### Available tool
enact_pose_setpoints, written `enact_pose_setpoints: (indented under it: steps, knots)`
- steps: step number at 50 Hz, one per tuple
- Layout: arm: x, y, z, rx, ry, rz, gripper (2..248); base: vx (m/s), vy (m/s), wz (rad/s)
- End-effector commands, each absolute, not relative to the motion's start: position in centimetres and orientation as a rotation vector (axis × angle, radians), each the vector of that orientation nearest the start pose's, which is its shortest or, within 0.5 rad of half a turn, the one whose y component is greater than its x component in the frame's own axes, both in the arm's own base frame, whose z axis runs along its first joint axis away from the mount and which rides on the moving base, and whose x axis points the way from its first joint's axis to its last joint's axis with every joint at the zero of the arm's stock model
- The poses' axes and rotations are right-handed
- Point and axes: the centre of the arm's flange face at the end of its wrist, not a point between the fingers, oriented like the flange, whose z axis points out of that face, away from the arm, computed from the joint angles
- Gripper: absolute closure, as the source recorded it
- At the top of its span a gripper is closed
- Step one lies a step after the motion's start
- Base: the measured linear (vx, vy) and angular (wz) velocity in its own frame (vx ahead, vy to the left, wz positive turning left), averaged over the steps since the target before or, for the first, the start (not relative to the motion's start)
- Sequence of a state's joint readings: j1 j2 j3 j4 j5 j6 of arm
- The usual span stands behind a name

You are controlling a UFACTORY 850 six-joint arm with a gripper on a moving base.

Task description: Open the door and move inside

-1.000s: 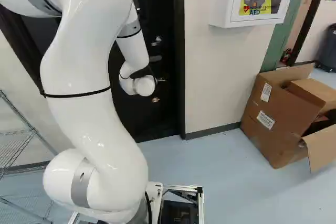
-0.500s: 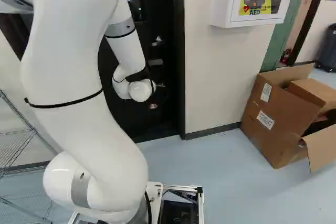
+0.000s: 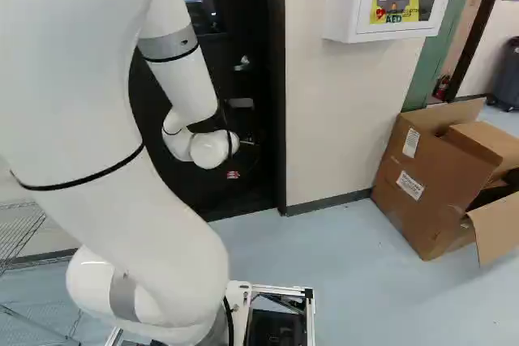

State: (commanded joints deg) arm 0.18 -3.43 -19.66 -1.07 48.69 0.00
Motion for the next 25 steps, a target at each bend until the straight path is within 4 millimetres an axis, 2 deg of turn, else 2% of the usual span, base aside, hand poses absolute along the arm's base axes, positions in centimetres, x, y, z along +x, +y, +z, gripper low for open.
enact_pose_setpoints:
  steps: [25]
  knots:
    - [32.1, 0.0, 34.7, -2.659, 0.025, -1.679, 3, 0.000, 0.000, 0.000]
